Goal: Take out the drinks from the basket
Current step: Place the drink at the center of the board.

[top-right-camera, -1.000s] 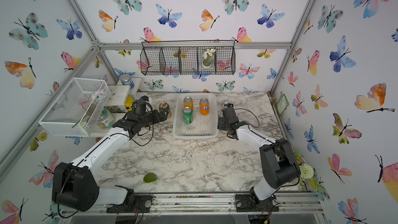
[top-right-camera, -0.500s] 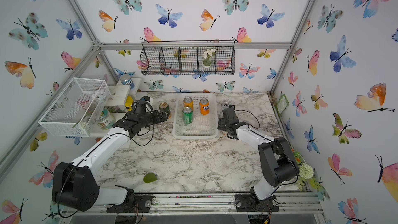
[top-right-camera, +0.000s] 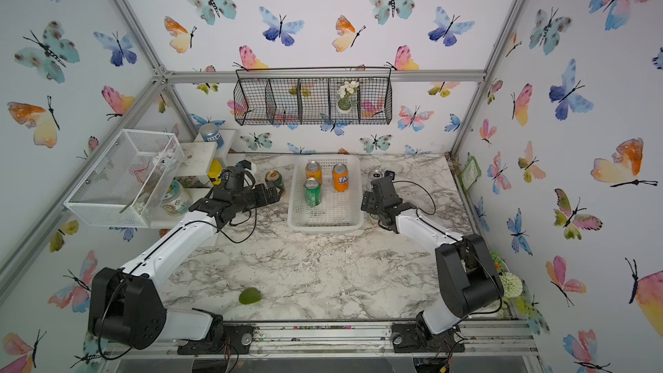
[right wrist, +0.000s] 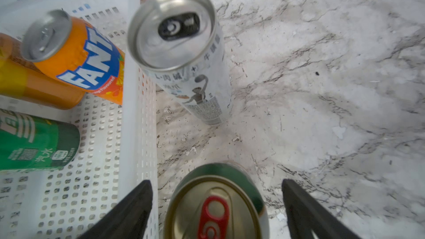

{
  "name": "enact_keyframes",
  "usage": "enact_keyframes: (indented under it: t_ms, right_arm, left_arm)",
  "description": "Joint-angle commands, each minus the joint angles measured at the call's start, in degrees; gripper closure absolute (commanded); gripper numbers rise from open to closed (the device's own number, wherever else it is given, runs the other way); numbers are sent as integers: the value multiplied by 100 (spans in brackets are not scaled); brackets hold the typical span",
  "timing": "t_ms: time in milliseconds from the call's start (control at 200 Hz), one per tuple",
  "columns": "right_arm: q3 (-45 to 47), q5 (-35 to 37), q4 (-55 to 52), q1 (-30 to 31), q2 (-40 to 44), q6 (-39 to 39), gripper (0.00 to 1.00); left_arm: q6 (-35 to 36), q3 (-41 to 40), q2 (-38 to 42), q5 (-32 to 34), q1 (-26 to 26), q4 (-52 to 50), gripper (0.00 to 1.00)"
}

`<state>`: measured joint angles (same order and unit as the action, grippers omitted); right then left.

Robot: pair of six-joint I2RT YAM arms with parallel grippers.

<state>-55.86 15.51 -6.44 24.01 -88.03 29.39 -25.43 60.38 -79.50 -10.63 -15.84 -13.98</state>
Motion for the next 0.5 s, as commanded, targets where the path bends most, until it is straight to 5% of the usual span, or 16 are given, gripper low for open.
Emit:
enact_keyframes:
  t_ms: [0,496]
  right_arm:
    - [0,434,-95,3,454,151,9]
    - [193,84,477,0,1178,-174,11]
  left_arm:
    - [109,184,-113,-252,10,-42,1]
    - [247,1519,-1208,509,-1217,-333,0]
